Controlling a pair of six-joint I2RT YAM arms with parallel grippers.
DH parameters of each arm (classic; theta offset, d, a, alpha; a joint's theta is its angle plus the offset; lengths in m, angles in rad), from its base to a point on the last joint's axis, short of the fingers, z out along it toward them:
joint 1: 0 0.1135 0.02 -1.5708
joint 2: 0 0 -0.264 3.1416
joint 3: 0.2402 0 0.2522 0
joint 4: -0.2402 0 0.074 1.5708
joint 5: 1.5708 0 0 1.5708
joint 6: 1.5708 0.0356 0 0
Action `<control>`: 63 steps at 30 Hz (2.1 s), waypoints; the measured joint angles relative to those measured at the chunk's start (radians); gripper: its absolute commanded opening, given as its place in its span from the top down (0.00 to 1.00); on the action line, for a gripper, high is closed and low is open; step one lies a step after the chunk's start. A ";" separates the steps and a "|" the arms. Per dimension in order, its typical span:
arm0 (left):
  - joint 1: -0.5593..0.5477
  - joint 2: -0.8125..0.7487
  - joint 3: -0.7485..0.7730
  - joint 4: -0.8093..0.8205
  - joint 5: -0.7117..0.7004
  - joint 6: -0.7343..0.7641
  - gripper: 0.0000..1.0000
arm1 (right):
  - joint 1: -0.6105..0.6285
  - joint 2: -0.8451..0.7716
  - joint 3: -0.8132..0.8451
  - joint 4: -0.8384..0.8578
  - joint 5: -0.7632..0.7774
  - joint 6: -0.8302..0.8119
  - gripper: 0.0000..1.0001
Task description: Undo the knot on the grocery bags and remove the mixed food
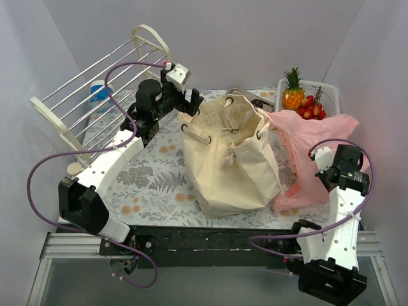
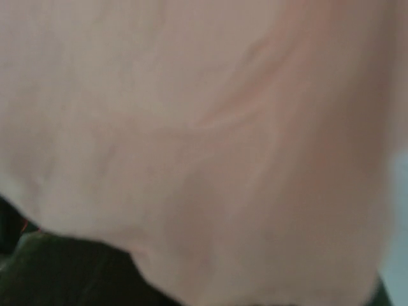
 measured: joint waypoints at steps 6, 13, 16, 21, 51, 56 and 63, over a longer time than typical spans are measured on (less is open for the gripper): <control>-0.006 0.000 -0.008 0.018 0.000 0.004 0.09 | 0.000 -0.246 -0.044 -0.208 -0.002 -0.076 0.99; -0.023 0.000 -0.010 0.023 0.000 -0.001 0.10 | 0.000 -0.436 -0.163 -0.286 0.053 -0.164 0.99; -0.033 0.000 -0.013 0.023 0.000 -0.002 0.10 | 0.000 -0.435 -0.259 -0.290 0.051 -0.167 0.58; -0.037 0.000 -0.017 0.015 0.006 -0.001 0.10 | -0.001 -0.327 -0.179 -0.266 -0.054 -0.177 0.10; -0.041 -0.041 0.088 -0.451 -0.042 -0.048 0.05 | 0.457 0.684 1.155 0.565 -0.946 0.497 0.02; -0.040 0.065 0.168 -0.566 -0.099 -0.121 0.10 | 0.688 0.946 1.440 0.366 -0.841 0.438 0.01; -0.039 0.077 0.142 -0.642 -0.151 -0.163 0.32 | 0.943 0.956 1.181 0.215 -0.508 0.198 0.02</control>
